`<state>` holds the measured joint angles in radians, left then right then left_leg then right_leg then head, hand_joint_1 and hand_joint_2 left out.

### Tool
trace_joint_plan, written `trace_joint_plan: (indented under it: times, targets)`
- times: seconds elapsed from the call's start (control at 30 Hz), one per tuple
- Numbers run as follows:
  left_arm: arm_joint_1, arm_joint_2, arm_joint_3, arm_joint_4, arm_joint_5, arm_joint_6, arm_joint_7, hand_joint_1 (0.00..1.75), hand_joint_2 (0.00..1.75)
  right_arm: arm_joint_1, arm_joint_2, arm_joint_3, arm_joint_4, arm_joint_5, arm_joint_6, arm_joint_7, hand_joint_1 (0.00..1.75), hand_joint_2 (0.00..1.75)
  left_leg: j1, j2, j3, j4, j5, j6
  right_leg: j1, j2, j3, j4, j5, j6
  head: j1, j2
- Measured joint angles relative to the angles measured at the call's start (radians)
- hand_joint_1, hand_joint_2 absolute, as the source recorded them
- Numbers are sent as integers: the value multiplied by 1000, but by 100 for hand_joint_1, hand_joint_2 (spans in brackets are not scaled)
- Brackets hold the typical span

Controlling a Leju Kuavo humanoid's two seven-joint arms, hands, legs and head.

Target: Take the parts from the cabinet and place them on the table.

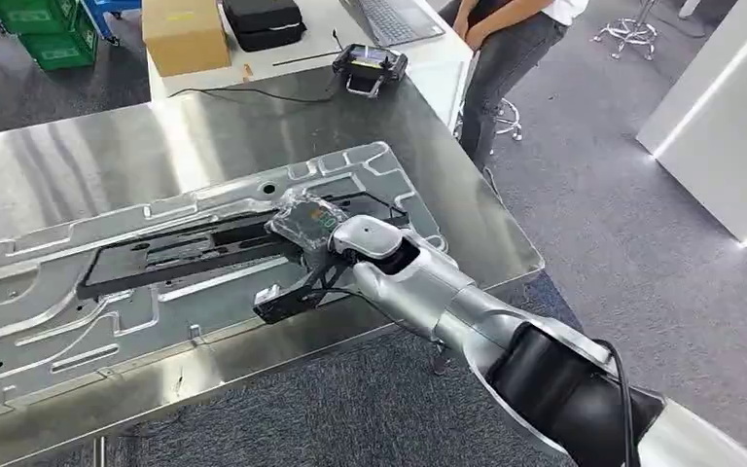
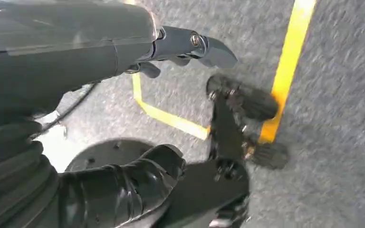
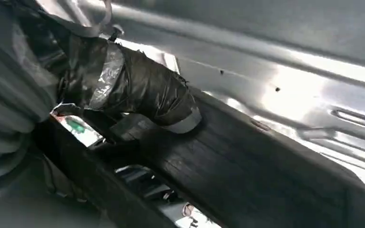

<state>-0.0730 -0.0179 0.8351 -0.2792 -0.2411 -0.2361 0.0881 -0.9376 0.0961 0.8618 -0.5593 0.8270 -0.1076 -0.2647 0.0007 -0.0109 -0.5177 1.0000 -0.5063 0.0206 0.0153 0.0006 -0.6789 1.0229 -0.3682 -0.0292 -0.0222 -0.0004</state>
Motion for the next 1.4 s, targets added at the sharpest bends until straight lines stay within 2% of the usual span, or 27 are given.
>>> trace_joint_plan:
  times: [0.23,0.53,0.57,0.77,0.8,1.07,1.27,1.4]
  targets:
    - [-2,1,0,-3,-2,-2,2,0,175,-2,14,1,41,10,14,12,175,175,0,1,3,-8,-3,-2,0,0,1,0,-6,-2,0,0]
    - [-4,0,0,-3,3,-13,10,0,175,-15,22,17,180,43,53,105,175,175,0,1,10,-8,-2,-3,0,0,7,0,-5,-2,0,0]
    - [-4,0,0,-3,6,-15,10,0,175,-18,22,17,191,45,55,111,0,0,0,2,12,-8,-2,-3,0,0,9,0,-6,-2,0,0]
    - [-2,0,0,-3,10,-53,34,0,175,-21,18,17,229,52,69,130,0,0,0,2,17,-8,-3,-4,-1,0,16,0,-8,-2,0,0]
    - [-2,0,0,-3,11,-53,35,0,0,-20,18,17,233,52,71,133,0,0,0,2,16,-8,-4,-4,-2,0,16,0,-7,-2,0,0]
    - [4,0,7,-3,29,-37,41,0,0,-27,16,17,248,93,26,177,0,0,-1,3,17,-8,-5,-2,-4,0,19,0,-7,-2,0,0]
    - [4,0,17,-3,29,-35,42,0,0,-34,16,17,251,98,16,180,0,0,-1,3,17,-8,-5,-2,-4,0,19,0,-7,-2,0,0]
    - [5,0,21,-3,33,-18,42,0,0,-40,17,17,252,108,-39,178,0,0,-1,3,16,-8,-5,-2,-4,0,19,0,-7,-2,0,0]
